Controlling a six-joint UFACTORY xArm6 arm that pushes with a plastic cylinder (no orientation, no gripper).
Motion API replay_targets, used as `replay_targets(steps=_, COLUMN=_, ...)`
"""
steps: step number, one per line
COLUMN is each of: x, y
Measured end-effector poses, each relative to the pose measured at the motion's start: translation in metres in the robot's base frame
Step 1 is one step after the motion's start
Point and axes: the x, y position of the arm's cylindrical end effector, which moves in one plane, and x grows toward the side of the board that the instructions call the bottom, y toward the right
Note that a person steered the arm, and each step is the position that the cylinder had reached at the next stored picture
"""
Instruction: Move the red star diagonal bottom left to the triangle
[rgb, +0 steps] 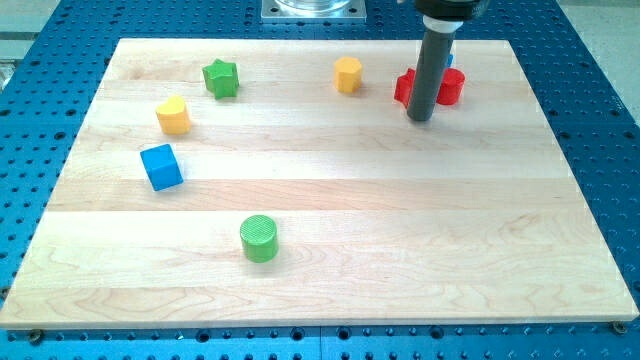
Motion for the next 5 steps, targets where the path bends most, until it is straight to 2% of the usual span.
replay_targets(steps=3, x=-0.047, y=-0.006)
replay_targets(steps=4, x=-0.001, y=-0.066)
replay_targets(steps=5, x=0.055, y=-0.155)
